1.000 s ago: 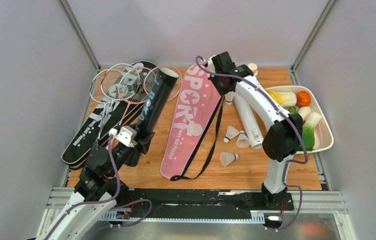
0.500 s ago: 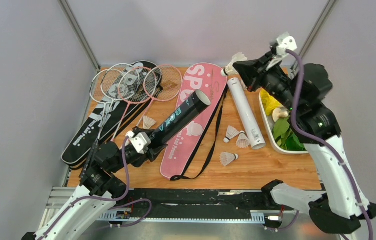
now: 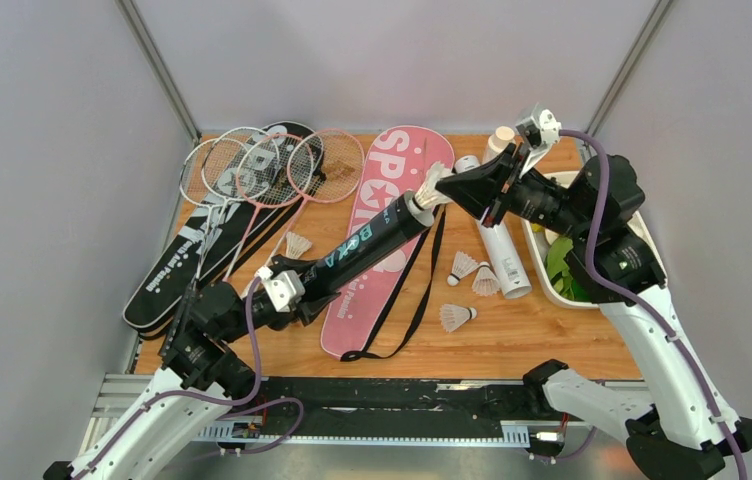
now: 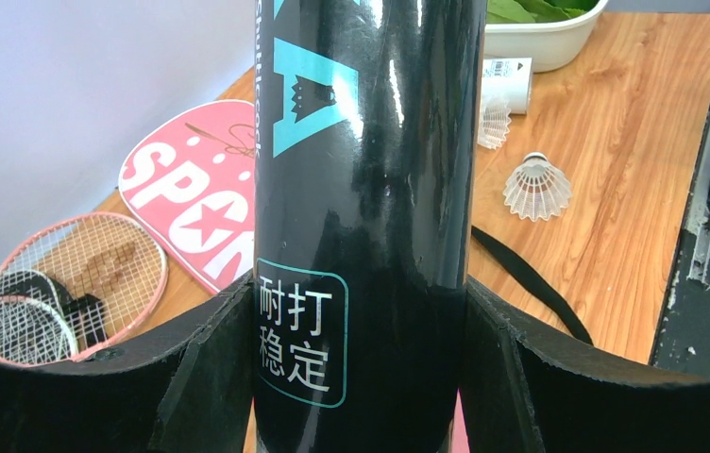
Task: Pack up the badminton gear
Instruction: Place the shuttlecock at the shuttle tube.
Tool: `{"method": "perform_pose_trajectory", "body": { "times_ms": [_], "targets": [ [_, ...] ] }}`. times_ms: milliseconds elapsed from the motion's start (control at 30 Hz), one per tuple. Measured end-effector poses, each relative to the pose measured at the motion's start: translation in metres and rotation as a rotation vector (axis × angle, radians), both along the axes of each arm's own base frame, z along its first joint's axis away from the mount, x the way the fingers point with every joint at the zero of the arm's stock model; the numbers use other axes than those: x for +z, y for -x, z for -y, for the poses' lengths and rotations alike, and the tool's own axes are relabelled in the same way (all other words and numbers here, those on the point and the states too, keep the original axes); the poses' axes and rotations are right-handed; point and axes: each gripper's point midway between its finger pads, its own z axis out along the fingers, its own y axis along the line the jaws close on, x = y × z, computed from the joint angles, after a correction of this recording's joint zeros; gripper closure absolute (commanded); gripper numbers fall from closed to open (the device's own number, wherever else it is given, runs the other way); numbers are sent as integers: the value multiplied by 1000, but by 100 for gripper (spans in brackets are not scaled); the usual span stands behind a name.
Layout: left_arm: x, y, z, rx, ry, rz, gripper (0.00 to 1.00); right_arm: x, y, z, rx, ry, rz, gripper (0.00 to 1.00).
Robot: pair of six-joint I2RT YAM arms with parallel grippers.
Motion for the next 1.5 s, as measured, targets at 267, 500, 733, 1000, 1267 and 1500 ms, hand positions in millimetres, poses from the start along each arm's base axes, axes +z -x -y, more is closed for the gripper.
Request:
{"method": "perform_pose_trajectory", "body": {
  "times_ms": [267,500,733,1000,1267,1500],
  "targets": [
    [1,-2,2,-3,3,3,100,-25,18,-16,147,-58,-106,100],
    [1,-2,2,-3,2,2,100,-40,21,-27,226,-101,-173,100],
    [-5,-3,3,-3,-8,-13,100,-53,18,-43,279,-111,-213,89],
    [-11,-4,3,1,-18,-31,100,-57,11,-51,257,-124,-239,53],
    [-12,-17,-6,98,-5,-54,100,-47,-1,-36,114,-153,-220,25],
    [-1,-48,-38,374,23,-124,100,-31,2,-21,35,-185,-153,24]
  ]
}}
